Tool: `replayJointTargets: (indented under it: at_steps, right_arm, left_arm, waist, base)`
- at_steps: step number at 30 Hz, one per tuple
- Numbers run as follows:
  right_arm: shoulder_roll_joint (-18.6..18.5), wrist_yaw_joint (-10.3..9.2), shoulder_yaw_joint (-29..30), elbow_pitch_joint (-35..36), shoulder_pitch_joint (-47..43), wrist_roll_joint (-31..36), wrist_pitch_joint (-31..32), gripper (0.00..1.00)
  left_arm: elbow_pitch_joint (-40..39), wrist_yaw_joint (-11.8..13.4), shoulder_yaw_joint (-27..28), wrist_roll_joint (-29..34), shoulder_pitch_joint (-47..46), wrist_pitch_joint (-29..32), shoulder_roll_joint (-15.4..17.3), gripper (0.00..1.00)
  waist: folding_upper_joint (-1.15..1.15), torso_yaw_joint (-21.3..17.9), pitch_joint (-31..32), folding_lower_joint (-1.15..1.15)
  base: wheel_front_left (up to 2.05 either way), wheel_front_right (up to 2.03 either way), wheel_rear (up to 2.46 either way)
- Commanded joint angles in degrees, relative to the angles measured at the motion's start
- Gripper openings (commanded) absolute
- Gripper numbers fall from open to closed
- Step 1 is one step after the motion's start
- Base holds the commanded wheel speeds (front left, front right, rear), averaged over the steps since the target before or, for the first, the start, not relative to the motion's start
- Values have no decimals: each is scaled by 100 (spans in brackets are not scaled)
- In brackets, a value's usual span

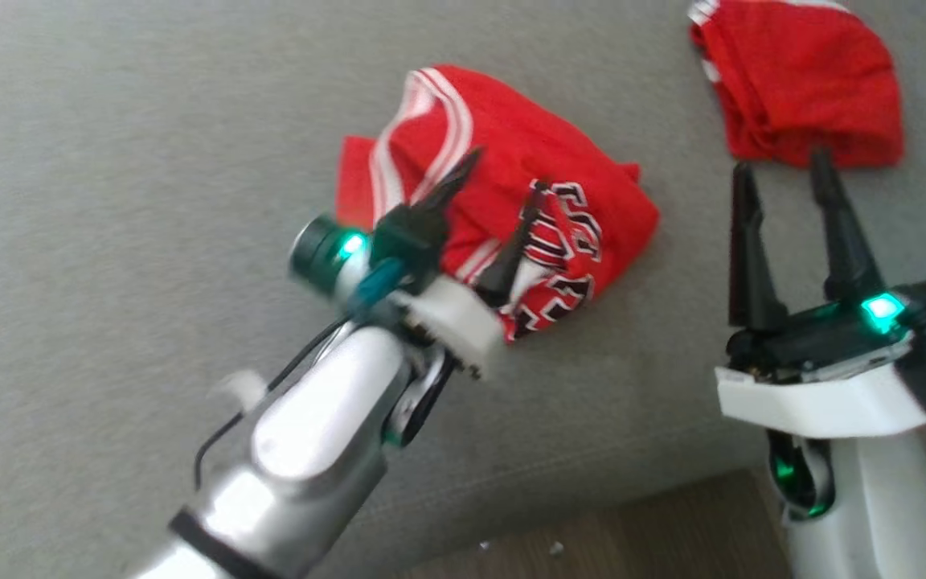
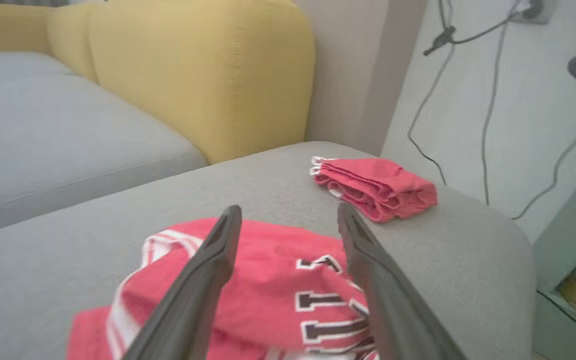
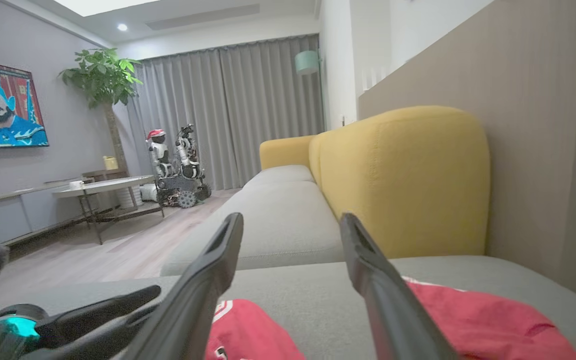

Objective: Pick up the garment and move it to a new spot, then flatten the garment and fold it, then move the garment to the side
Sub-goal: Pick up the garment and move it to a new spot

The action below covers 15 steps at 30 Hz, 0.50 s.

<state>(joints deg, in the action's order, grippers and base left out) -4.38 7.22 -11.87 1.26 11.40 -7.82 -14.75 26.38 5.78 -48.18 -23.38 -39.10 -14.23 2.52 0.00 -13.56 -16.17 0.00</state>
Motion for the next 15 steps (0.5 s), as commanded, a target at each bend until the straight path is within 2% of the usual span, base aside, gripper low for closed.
replayJointTargets:
  at_steps: [1, 5, 8, 10, 13, 15]
  right_arm:
    - [-31, 26, -161, 70, -99, -28, -25, 100]
    - [-64, 26, -166, -172, -196, -65, -25, 100]
    - [-118, 26, -169, -304, -279, 53, -25, 100]
    - [-117, 26, -133, -381, -408, 113, -25, 100]
    - [-143, 26, -123, -473, -641, 204, -25, 100]
    - [-162, 26, -136, -573, -899, 307, -25, 100]
  left_arm:
    - [-282, 142, 344, -35, 204, -64, 111, 100]
    - [-988, 456, 1007, 46, 1016, -73, 352, 100]
    - [-1481, 732, 1517, 383, 1722, -75, 506, 100]
    - [-1750, 873, 1848, 542, 2208, -75, 491, 100]
    - [-2064, 934, 2345, 617, 2882, -75, 369, 100]
    - [-2389, 874, 2702, 853, 3433, -76, 286, 100]
  waist:
    - [0, 386, 358, 0]
    - [0, 719, 648, 0]
    - [0, 937, 894, 0]
    - [0, 1073, 1065, 0]
    - [0, 1239, 1312, 0]
    - [0, 1356, 1533, 0]
  base:
    - [0, 0, 0]
    - [0, 0, 0]
    - [0, 0, 0]
    - [0, 0, 0]
    - [0, 0, 0]
    - [0, 0, 0]
